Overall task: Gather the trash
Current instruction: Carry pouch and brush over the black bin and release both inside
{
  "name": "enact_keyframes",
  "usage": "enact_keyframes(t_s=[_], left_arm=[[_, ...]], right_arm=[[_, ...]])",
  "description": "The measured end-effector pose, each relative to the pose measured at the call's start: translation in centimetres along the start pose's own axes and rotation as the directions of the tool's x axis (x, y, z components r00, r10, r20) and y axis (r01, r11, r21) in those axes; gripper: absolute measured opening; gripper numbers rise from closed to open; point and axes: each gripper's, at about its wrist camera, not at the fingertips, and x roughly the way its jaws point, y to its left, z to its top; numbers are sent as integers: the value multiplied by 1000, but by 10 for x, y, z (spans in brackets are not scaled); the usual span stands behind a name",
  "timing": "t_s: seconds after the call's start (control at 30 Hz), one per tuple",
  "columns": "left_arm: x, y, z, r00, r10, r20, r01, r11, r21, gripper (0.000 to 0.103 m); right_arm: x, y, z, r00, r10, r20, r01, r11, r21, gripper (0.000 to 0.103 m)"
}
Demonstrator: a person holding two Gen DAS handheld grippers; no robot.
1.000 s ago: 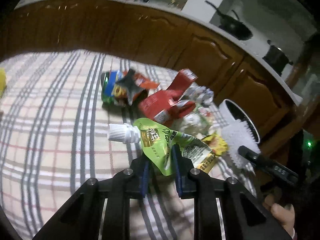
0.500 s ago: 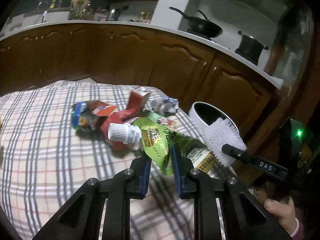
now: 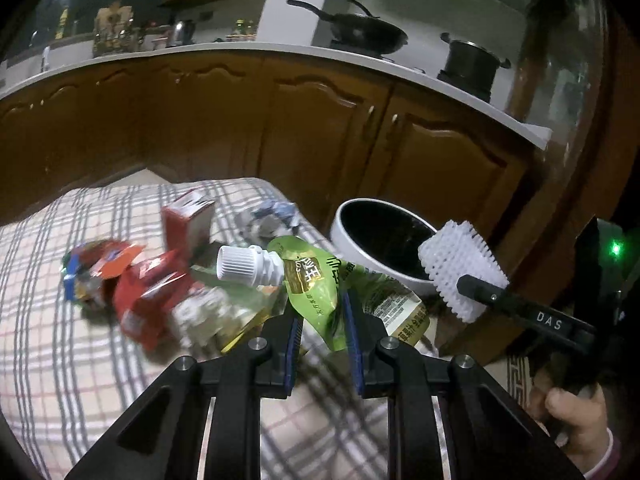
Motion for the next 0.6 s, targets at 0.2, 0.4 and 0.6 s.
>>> enact_keyframes(t_s=[0.2,0.4,0.6], left_arm=[[30,-15,15,1000,-10,-8,10,999,44,19],[57,-26,31,1000,-12,-16,13,998,60,19],[85,-36,47,999,-20,-28,22,997,69,19]], right_arm=[[-1,-17,15,999,-37,16,37,999,7,22],[5,-33,30,998,-68,8,68,998,2,22],[13,-48,44,996,-85,-6,85,996,-5,22]])
